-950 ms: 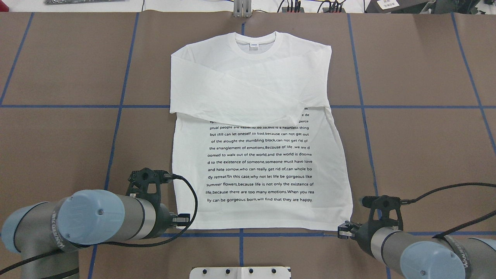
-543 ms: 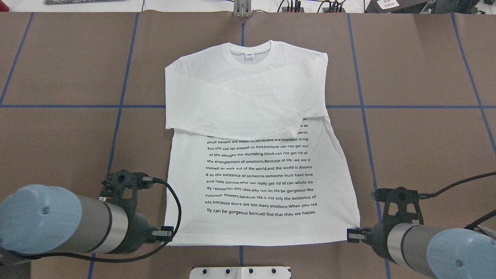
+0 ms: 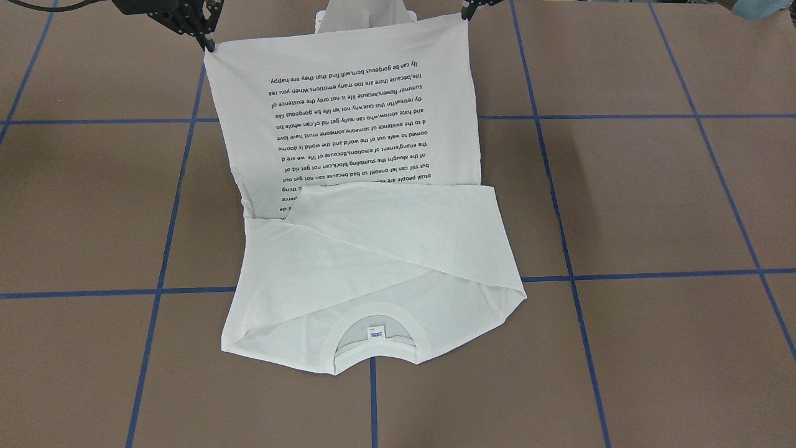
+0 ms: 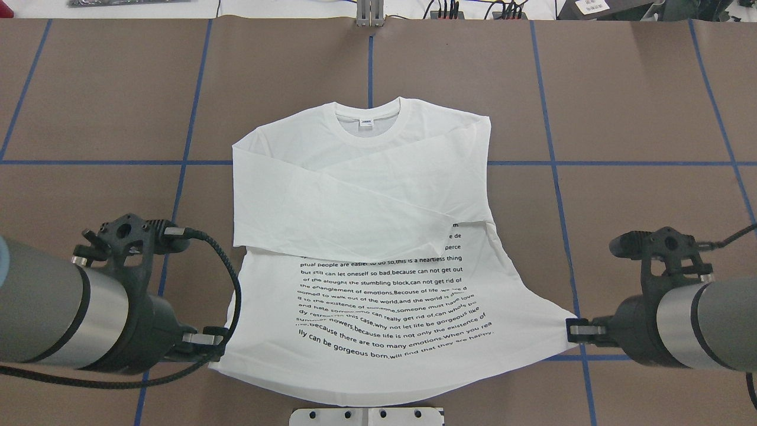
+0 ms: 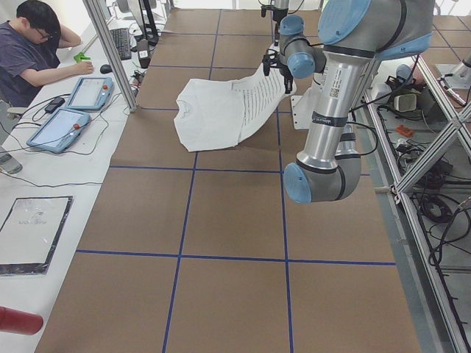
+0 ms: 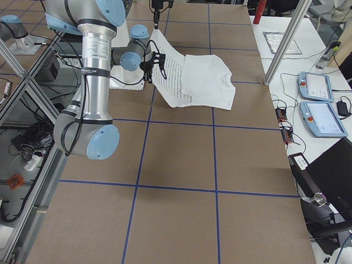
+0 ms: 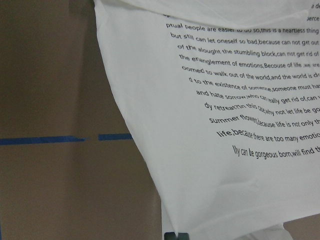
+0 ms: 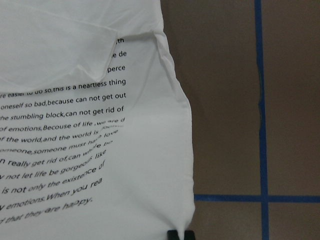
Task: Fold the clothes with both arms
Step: 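Lift the hem with both grippers and fold it toward the collar, then lower the hem onto the collar and open both grippers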
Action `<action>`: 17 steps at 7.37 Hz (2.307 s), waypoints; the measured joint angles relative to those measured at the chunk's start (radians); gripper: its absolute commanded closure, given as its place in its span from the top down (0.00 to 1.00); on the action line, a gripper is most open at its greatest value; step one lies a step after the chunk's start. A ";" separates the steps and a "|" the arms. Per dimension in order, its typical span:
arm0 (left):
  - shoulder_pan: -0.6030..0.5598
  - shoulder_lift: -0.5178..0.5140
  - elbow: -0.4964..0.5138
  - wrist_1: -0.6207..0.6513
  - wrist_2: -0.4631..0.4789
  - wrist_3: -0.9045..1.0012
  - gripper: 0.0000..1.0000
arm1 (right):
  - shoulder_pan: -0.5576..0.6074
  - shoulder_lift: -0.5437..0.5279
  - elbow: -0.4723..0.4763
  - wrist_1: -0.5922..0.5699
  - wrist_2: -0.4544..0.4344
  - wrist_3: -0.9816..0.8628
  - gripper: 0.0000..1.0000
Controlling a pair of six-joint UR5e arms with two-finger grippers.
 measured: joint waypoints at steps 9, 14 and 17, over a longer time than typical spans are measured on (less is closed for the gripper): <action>-0.395 -0.150 0.540 -0.253 0.086 0.286 0.00 | 0.438 0.735 -0.609 -0.271 0.068 -0.328 0.00; -0.392 -0.157 0.838 -0.550 0.104 0.287 0.00 | 0.428 0.744 -1.009 0.068 0.029 -0.355 0.00; -0.365 -0.159 0.897 -0.604 0.104 0.287 0.00 | 0.385 0.744 -1.060 0.094 0.008 -0.360 0.00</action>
